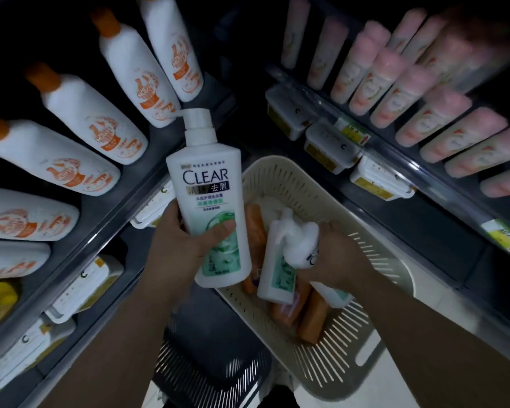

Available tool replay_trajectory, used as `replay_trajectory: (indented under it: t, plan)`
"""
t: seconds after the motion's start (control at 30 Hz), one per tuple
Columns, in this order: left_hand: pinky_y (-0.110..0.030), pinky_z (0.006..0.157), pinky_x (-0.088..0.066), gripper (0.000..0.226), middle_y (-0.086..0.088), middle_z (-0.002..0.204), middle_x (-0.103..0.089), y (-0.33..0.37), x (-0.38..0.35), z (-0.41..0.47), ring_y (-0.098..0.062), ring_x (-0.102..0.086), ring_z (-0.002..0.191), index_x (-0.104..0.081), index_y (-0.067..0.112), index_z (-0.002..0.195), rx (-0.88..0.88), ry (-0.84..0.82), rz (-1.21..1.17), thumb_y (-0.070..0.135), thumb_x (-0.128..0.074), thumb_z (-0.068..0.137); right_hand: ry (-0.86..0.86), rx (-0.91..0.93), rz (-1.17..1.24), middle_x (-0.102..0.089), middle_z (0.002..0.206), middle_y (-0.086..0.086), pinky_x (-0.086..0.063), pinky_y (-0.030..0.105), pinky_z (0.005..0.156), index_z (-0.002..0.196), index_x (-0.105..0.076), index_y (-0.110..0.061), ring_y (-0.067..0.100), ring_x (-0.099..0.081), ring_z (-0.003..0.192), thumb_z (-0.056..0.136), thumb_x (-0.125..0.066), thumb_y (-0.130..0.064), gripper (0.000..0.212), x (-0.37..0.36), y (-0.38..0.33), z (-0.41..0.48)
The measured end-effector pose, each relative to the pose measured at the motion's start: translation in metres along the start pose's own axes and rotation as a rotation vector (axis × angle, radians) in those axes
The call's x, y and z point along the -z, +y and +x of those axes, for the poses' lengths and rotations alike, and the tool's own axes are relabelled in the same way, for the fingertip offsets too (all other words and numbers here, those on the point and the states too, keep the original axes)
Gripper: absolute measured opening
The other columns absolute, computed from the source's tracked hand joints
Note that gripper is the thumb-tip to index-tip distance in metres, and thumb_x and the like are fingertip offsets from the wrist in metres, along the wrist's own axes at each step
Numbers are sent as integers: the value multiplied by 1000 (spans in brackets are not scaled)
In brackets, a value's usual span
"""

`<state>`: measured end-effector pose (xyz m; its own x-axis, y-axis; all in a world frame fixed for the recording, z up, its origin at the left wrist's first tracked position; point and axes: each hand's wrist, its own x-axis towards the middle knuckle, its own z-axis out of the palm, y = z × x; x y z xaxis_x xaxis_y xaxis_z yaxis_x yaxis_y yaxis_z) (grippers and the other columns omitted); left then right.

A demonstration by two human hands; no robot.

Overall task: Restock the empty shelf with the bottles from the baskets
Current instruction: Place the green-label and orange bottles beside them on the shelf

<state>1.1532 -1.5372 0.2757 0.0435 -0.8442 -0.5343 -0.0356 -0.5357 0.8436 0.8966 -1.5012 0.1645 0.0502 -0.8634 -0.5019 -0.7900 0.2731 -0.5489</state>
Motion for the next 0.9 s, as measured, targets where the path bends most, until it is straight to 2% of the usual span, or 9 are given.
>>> replay_trajectory:
  t: [0.17, 0.23, 0.33, 0.4, 0.47, 0.53, 0.7, 0.8, 0.9]
  plan:
    - [-53, 88, -54, 83, 0, 113, -72, 57, 15, -23, -24, -69, 102, -57, 17, 124, -82, 34, -27, 25, -94, 51, 188, 113, 209, -56, 101, -6, -46, 25, 75, 106, -60, -18, 7, -52, 94, 49, -87, -35, 65, 50, -76, -13]
    - [-52, 86, -55, 82, 0, 113, -72, 84, 21, -36, -22, -70, 101, -55, 16, 126, -139, 50, -19, 23, -92, 52, 244, 200, 298, -58, 96, -4, -46, 18, 72, 98, -61, -18, 5, -55, 92, 54, -86, -33, 53, 76, -117, -22]
    - [-45, 82, -58, 76, 2, 109, -73, 128, 32, -62, -15, -71, 95, -54, 13, 123, -233, 85, -26, 17, -83, 53, 271, 325, 351, -59, 81, 1, -42, 7, 59, 89, -61, -7, -6, -55, 72, 66, -84, -14, 33, 122, -177, -41]
    - [-46, 82, -58, 78, 2, 108, -72, 159, 42, -83, -16, -71, 95, -54, 16, 121, -284, 110, -17, 18, -87, 50, 304, 397, 359, -58, 82, -6, -42, 9, 59, 89, -57, -23, -7, -57, 75, 69, -82, -12, 34, 154, -215, -56]
    - [-50, 82, -57, 81, 3, 109, -72, 189, 54, -104, -20, -70, 97, -55, 21, 120, -341, 134, -6, 22, -94, 49, 358, 452, 362, -59, 94, -16, -44, 6, 62, 95, -48, -42, -15, -56, 87, 68, -83, -17, 51, 183, -248, -71]
    - [-50, 83, -56, 72, 5, 108, -72, 218, 65, -125, -18, -70, 97, -55, 26, 118, -403, 160, -3, 19, -92, 57, 414, 480, 371, -56, 99, -21, -43, 3, 63, 96, -44, -44, -18, -54, 89, 65, -85, -19, 57, 211, -281, -88]
    - [-42, 83, -57, 62, 10, 101, -74, 286, 92, -186, -11, -71, 90, -54, 30, 111, -568, 213, -39, 4, -85, 64, 506, 556, 286, -55, 102, -23, -46, 27, 75, 109, -44, -38, 3, -57, 92, 55, -83, -44, 67, 280, -367, -128]
    - [-45, 82, -57, 65, 3, 105, -74, 326, 109, -220, -18, -71, 95, -54, 26, 116, -640, 227, -102, 7, -84, 62, 549, 617, 243, -58, 101, -17, -45, 27, 72, 108, -47, -35, 6, -58, 89, 46, -76, -56, 72, 313, -421, -153]
    - [-33, 74, -58, 67, 5, 103, -74, 364, 130, -251, -15, -71, 93, -54, 23, 117, -724, 284, -138, 11, -84, 58, 613, 661, 234, -56, 98, -15, -39, 25, 71, 109, -49, -32, 8, -54, 86, 51, -80, -55, 70, 339, -472, -178]
